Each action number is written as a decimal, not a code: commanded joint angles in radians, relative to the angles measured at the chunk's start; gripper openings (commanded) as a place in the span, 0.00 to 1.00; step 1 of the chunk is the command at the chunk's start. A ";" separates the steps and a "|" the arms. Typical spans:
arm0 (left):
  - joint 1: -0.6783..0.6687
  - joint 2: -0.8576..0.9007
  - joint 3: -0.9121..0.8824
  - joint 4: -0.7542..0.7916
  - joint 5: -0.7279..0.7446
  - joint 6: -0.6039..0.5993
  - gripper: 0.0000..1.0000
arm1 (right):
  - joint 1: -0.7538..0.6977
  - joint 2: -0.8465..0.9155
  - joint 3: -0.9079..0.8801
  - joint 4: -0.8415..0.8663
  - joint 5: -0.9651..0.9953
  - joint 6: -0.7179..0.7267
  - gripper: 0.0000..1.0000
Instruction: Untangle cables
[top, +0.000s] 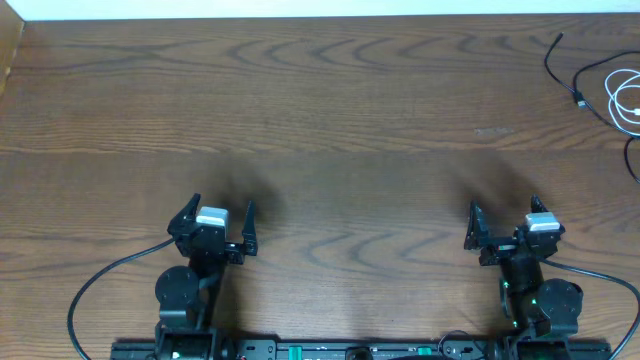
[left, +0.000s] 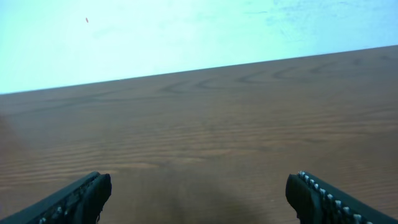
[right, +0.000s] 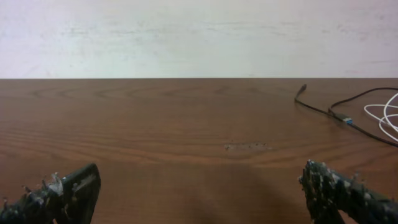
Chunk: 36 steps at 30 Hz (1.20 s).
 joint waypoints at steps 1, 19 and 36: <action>0.005 -0.057 -0.036 0.005 -0.037 0.019 0.94 | 0.006 -0.006 -0.003 -0.003 0.004 0.013 0.99; 0.005 -0.160 -0.045 -0.113 -0.058 0.018 0.94 | 0.006 -0.006 -0.003 -0.003 0.004 0.013 0.99; 0.005 -0.159 -0.045 -0.113 -0.058 0.018 0.94 | 0.006 -0.006 -0.003 -0.003 0.004 0.013 0.99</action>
